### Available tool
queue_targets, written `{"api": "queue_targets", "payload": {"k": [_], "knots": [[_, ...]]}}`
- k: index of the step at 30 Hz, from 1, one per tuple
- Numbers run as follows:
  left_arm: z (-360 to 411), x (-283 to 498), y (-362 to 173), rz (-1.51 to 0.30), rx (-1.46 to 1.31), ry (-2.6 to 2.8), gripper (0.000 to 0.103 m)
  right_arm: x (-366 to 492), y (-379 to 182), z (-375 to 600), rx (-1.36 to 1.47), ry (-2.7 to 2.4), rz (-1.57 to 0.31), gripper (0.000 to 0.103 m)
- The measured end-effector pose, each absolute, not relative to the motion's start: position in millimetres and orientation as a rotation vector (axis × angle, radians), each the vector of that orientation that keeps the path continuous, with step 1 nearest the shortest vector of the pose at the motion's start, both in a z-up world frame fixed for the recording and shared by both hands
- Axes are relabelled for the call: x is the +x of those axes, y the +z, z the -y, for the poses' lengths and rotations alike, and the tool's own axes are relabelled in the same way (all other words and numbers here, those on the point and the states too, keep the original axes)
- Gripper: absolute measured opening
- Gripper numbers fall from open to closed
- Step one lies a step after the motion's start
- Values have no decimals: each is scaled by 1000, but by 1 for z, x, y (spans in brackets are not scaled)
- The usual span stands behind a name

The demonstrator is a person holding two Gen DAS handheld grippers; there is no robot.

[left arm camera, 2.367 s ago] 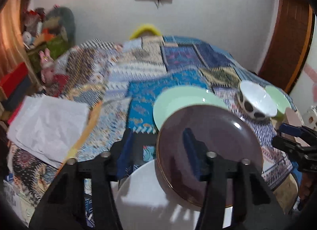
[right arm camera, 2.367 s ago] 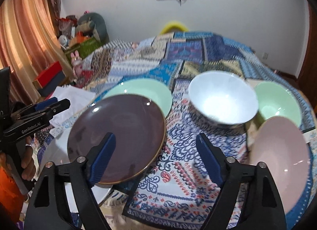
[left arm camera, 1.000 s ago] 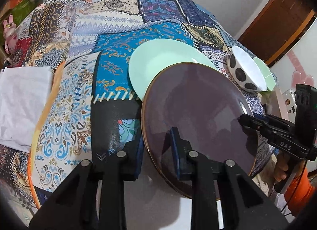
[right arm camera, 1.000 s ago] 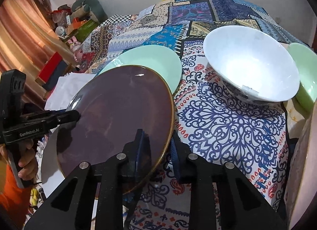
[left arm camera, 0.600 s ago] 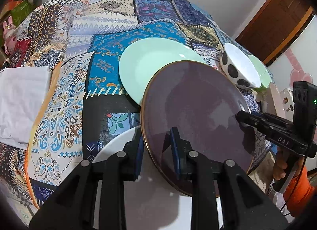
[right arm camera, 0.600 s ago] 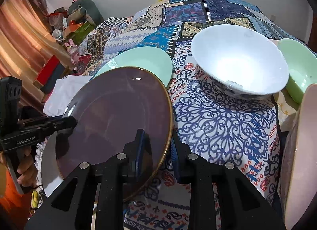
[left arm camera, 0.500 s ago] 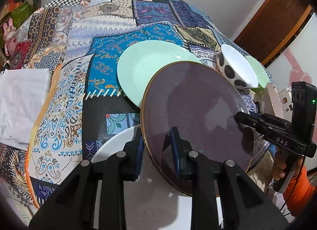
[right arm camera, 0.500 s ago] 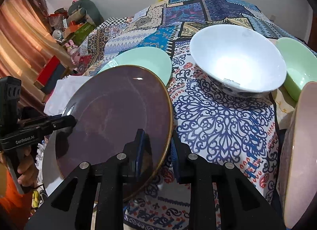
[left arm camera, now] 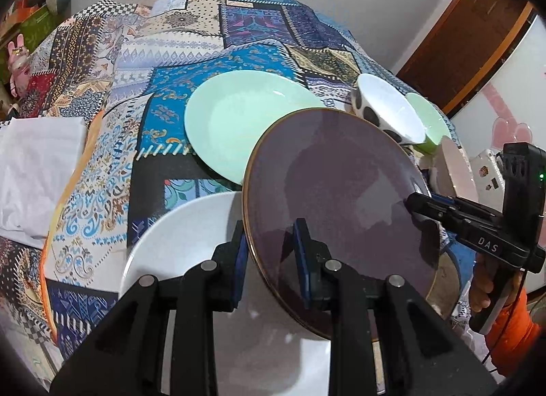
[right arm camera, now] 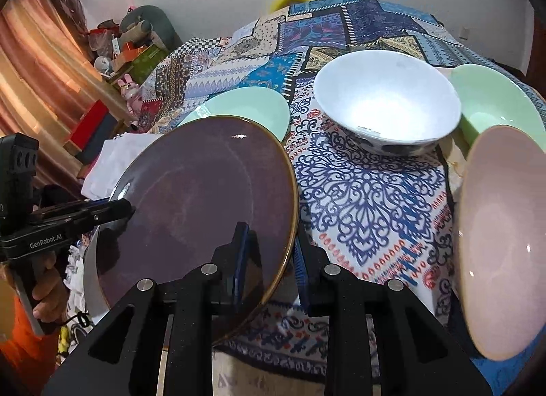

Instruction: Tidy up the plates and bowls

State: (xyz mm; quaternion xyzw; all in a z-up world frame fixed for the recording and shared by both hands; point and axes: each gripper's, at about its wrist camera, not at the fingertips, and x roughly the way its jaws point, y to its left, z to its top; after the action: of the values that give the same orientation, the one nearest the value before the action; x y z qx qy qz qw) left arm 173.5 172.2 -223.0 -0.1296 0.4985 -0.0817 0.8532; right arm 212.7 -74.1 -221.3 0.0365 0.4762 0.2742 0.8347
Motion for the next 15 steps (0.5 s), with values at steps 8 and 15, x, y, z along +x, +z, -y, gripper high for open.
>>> {"api": "queue_targets", "payload": {"k": [8,15], "knots": [[-158,159,-214,-1045,-286,-185,24,199,-212,89,86,579,-991,23],[-144,144,-201,-1019,-256,-189,24,187,-208,97,95,573,-983,23]]}}
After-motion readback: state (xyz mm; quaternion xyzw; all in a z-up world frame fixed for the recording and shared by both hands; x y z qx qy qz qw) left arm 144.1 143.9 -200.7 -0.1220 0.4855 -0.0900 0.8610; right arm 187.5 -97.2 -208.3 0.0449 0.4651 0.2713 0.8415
